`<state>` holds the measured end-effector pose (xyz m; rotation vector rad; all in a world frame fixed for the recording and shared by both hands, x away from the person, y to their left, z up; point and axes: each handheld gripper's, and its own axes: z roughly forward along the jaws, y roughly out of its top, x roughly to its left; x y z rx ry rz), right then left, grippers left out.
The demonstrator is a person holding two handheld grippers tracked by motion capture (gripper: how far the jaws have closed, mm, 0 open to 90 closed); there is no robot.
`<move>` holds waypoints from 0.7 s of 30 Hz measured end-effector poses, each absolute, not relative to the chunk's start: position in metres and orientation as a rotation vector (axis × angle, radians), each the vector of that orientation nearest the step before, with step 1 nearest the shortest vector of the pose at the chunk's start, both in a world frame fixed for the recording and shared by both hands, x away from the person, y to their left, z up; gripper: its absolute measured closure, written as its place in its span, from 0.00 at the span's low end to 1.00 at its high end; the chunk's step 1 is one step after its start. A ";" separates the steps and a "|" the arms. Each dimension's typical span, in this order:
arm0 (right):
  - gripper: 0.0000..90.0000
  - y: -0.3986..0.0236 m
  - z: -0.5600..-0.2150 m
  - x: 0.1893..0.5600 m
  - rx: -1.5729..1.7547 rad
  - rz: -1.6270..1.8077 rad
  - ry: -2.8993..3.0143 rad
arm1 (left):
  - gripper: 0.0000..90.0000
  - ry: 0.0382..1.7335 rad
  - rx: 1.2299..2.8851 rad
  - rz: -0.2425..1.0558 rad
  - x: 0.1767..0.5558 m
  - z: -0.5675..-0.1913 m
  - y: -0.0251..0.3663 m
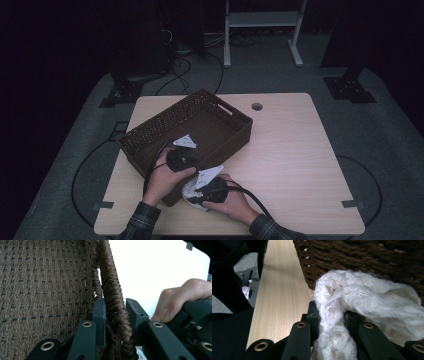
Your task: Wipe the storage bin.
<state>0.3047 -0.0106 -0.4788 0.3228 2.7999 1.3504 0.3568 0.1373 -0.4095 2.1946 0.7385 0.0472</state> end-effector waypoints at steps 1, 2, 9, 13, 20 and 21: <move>0.80 -0.010 -0.479 0.304 0.324 1.350 2.799 | 0.78 0.739 2.194 0.047 0.357 -0.410 0.137; 0.80 -0.011 -0.477 0.303 0.309 1.334 2.793 | 0.78 0.738 2.195 0.047 0.357 -0.410 0.137; 0.80 -0.013 -0.464 0.296 0.280 1.406 2.770 | 0.78 0.741 2.193 0.045 0.357 -0.409 0.137; 0.80 -0.014 -0.457 0.292 0.261 1.438 2.756 | 0.78 0.740 2.192 0.045 0.357 -0.410 0.137; 0.80 -0.012 -0.437 0.282 0.209 1.542 2.719 | 0.78 0.740 2.194 0.044 0.357 -0.409 0.137; 0.80 -0.011 -0.436 0.281 0.203 1.546 2.716 | 0.78 0.740 2.191 0.045 0.357 -0.410 0.137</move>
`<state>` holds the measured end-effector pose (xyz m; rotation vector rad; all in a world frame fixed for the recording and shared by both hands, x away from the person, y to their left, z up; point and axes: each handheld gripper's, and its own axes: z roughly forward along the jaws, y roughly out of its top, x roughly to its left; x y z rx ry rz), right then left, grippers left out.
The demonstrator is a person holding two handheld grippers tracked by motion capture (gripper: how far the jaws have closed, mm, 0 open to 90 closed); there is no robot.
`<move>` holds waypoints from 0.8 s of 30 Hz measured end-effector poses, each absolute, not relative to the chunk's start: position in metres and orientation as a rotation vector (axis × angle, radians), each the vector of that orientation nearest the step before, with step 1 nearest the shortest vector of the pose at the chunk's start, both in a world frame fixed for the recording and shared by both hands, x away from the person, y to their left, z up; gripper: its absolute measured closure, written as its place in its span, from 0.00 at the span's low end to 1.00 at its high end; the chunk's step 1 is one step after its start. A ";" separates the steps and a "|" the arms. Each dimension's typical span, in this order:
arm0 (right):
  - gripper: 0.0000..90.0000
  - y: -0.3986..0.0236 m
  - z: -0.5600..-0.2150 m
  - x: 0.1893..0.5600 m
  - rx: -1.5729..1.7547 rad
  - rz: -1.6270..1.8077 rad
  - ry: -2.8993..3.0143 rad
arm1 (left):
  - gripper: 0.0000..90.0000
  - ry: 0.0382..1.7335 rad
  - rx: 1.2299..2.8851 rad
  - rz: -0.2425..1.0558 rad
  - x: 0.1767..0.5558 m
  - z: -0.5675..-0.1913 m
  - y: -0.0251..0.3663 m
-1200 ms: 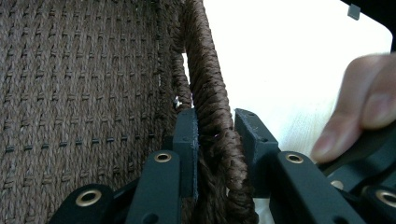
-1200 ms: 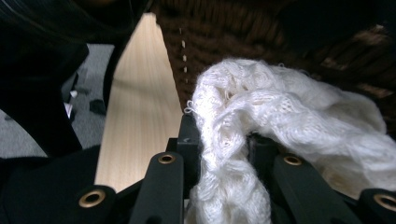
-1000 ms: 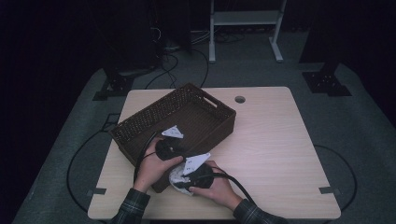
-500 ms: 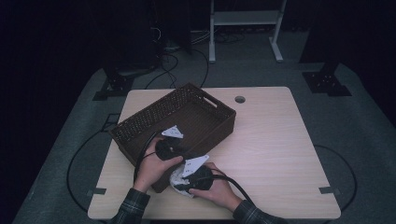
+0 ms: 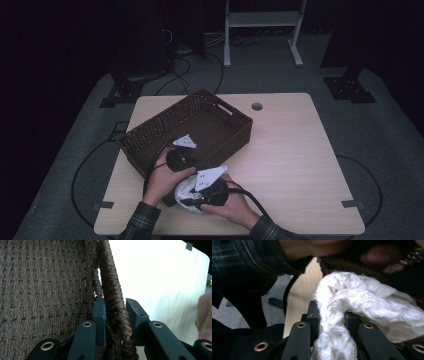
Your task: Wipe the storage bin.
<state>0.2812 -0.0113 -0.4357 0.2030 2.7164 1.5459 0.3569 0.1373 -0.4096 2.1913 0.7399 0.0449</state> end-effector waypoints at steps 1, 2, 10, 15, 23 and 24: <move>0.80 -0.011 -0.436 0.281 0.203 1.546 2.716 | 0.78 0.741 2.186 0.047 0.357 -0.410 0.137; 0.80 -0.010 -0.435 0.281 0.199 1.551 2.715 | 0.78 0.740 2.187 0.047 0.357 -0.410 0.137; 0.80 -0.001 -0.438 0.280 0.190 1.540 2.719 | 0.78 0.738 2.194 0.048 0.357 -0.410 0.137; 0.80 0.004 -0.442 0.281 0.178 1.529 2.729 | 0.78 0.736 2.200 0.050 0.357 -0.409 0.137; 0.80 0.013 -0.455 0.283 0.165 1.475 2.744 | 0.78 0.735 2.197 0.051 0.357 -0.410 0.137; 0.80 0.013 -0.455 0.283 0.165 1.475 2.744 | 0.78 0.736 2.198 0.051 0.357 -0.410 0.137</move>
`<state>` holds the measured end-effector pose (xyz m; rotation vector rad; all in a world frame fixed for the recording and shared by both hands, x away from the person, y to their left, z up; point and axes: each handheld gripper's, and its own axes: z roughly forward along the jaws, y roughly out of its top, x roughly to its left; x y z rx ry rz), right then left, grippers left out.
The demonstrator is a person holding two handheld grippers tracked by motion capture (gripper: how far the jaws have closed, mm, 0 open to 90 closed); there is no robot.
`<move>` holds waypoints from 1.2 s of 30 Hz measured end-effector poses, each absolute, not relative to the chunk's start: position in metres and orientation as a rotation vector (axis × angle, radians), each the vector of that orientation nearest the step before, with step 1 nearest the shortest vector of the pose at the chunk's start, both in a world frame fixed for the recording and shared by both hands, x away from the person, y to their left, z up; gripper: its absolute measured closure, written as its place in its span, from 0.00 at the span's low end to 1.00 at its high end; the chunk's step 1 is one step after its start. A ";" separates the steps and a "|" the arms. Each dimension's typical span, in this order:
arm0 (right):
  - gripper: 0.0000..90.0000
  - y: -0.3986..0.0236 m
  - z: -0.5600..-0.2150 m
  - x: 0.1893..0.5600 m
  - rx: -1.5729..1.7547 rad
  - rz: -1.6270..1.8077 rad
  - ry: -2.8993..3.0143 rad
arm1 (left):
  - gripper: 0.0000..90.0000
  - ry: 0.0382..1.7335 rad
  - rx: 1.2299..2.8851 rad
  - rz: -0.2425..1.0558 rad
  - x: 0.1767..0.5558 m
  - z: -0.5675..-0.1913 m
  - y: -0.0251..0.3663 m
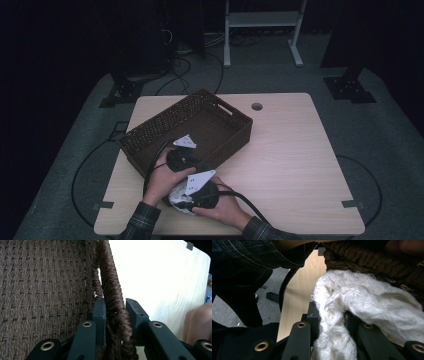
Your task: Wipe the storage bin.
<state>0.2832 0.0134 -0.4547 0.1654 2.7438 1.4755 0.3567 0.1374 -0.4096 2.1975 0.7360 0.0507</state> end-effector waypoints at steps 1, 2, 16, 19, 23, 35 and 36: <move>0.80 0.015 -0.457 0.283 0.168 1.474 2.749 | 0.78 0.737 2.197 0.050 0.357 -0.410 0.137; 0.80 0.015 -0.457 0.283 0.168 1.474 2.749 | 0.78 0.737 2.197 0.050 0.357 -0.410 0.137; 0.80 0.018 -0.476 0.285 0.176 1.354 2.821 | 0.78 0.737 2.197 0.051 0.357 -0.410 0.137; 0.80 0.007 -0.470 0.286 0.180 1.398 2.823 | 0.78 0.736 2.196 0.050 0.357 -0.410 0.138; 0.80 -0.004 -0.466 0.284 0.192 1.406 2.813 | 0.78 0.737 2.199 0.050 0.357 -0.409 0.138; 0.80 -0.051 -0.459 0.286 0.304 1.360 2.747 | 0.78 0.743 2.187 0.045 0.357 -0.410 0.138; 0.80 -0.056 -0.458 0.287 0.316 1.358 2.738 | 0.78 0.737 2.191 0.046 0.357 -0.410 0.138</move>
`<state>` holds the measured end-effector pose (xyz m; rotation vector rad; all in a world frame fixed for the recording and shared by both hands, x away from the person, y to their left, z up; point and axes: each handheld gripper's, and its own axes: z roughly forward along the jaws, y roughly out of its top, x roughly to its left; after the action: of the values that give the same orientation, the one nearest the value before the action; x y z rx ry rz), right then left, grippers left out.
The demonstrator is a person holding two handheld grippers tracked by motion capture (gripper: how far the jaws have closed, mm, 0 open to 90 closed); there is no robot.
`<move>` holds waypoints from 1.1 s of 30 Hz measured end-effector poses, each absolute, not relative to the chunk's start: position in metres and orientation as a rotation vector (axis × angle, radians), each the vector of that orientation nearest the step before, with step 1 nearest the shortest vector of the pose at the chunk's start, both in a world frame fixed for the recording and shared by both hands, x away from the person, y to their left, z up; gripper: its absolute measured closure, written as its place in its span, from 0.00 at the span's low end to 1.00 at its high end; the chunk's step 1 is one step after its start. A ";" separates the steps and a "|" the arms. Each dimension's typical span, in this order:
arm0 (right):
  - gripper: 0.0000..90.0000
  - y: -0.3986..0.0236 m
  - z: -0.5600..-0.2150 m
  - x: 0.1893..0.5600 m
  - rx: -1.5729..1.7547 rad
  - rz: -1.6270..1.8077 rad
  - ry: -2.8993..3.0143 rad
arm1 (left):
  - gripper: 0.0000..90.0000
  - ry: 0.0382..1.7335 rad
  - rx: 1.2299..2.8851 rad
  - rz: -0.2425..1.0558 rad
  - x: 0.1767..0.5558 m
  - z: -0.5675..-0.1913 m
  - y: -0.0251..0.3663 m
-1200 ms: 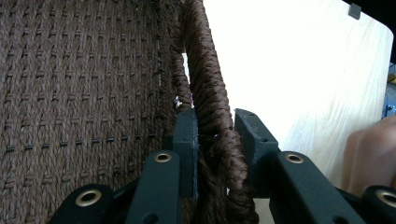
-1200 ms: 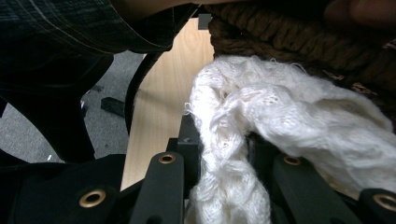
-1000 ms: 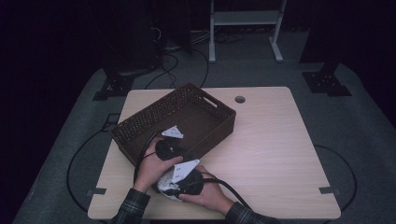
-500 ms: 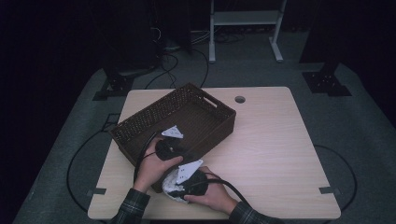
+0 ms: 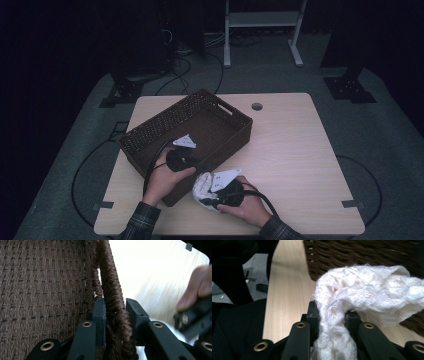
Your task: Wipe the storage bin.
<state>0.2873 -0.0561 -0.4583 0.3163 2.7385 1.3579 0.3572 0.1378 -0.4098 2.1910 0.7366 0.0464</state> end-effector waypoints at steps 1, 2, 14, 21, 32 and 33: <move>0.80 -0.061 -0.458 0.288 0.335 1.361 2.734 | 0.78 0.740 2.190 0.046 0.357 -0.410 0.138; 0.80 -0.067 -0.457 0.289 0.359 1.357 2.726 | 0.78 0.740 2.190 0.045 0.357 -0.410 0.138; 0.80 -0.106 -0.459 0.292 0.465 1.277 2.701 | 0.78 0.747 2.187 0.036 0.357 -0.410 0.138; 0.80 -0.138 -0.455 0.295 0.565 1.278 2.630 | 0.78 0.747 2.185 0.036 0.357 -0.410 0.138; 0.80 -0.185 -0.453 0.298 0.771 1.227 2.512 | 0.77 0.733 2.189 0.044 0.357 -0.409 0.138; 0.79 -0.190 -0.453 0.299 0.791 1.220 2.503 | 0.76 0.728 2.191 0.045 0.358 -0.409 0.138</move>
<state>0.2987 -0.1896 -0.4526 0.7911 2.5035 1.2203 0.3575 0.1380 -0.4090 2.1912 0.7277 0.0452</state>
